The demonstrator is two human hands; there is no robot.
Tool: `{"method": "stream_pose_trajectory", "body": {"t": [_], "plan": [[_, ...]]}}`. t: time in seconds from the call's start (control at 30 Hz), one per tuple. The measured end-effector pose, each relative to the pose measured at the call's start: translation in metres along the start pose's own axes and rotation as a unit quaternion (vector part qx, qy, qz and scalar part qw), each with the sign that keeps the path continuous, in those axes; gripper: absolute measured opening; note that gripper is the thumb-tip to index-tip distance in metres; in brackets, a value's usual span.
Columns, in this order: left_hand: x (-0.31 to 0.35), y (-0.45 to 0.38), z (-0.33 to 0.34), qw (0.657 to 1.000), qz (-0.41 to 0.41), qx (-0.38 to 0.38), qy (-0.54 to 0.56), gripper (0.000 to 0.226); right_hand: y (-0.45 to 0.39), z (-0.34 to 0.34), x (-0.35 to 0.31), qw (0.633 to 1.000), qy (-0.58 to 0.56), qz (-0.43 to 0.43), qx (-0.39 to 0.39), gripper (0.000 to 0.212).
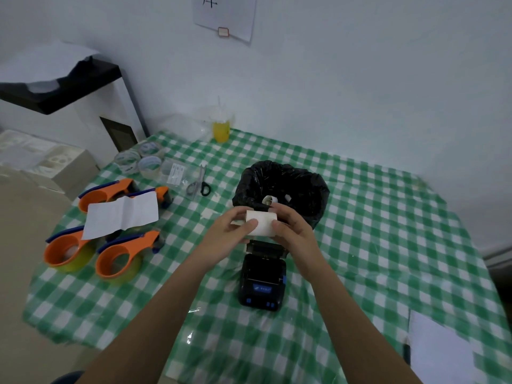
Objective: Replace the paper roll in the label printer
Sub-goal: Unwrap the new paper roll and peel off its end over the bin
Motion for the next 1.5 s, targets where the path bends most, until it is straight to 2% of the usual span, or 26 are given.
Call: {"method": "stream_pose_trajectory", "body": {"t": [0.13, 0.33, 0.47, 0.6, 0.7, 0.87, 1.13, 1.27, 1.33, 1.5], "plan": [[0.004, 0.002, 0.0, 0.999, 0.032, -0.034, -0.003, 0.03, 0.0, -0.002, -0.006, 0.999, 0.017, 0.038, -0.007, 0.028], [0.012, 0.004, 0.002, 0.998, 0.031, -0.045, 0.025, 0.037, 0.004, -0.001, -0.009, 1.0, 0.008, -0.013, -0.009, 0.022], [0.016, 0.003, 0.003, 0.999, 0.04, -0.029, 0.009, 0.031, 0.006, 0.0, -0.011, 0.999, 0.008, -0.027, -0.018, 0.026], [0.018, 0.006, 0.003, 0.997, 0.072, -0.026, -0.01, 0.033, 0.007, -0.001, -0.014, 0.998, -0.045, 0.028, -0.024, 0.028], [0.02, 0.006, 0.004, 0.996, 0.083, -0.03, -0.023, 0.036, 0.008, -0.002, -0.016, 0.999, -0.024, 0.039, -0.011, 0.022], [0.025, 0.007, 0.002, 0.996, 0.077, -0.045, -0.028, 0.033, 0.012, -0.003, -0.015, 1.0, 0.005, 0.003, -0.001, 0.023], [0.031, -0.001, 0.002, 0.998, 0.057, -0.028, -0.005, 0.025, 0.015, 0.0, -0.02, 0.999, 0.001, -0.033, -0.008, 0.027], [0.03, 0.0, 0.002, 0.996, 0.085, -0.028, 0.003, 0.02, 0.013, 0.0, -0.022, 0.999, -0.043, 0.0, -0.022, 0.033], [0.031, 0.001, 0.003, 0.995, 0.098, -0.026, -0.002, 0.023, 0.012, 0.001, -0.024, 0.999, -0.028, 0.006, -0.014, 0.034], [0.032, 0.003, 0.002, 0.994, 0.101, -0.034, -0.002, 0.025, 0.012, 0.0, -0.024, 0.999, 0.017, -0.038, 0.002, 0.032]]}}
Point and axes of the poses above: each hand's wrist, its own y-axis away from the middle knuckle, its own z-axis out of the palm, x = y × z, the point moved 1 cm from there along -y, towards the middle knuckle, and after that the axes turned 7 degrees about z, right-handed, at the moved point
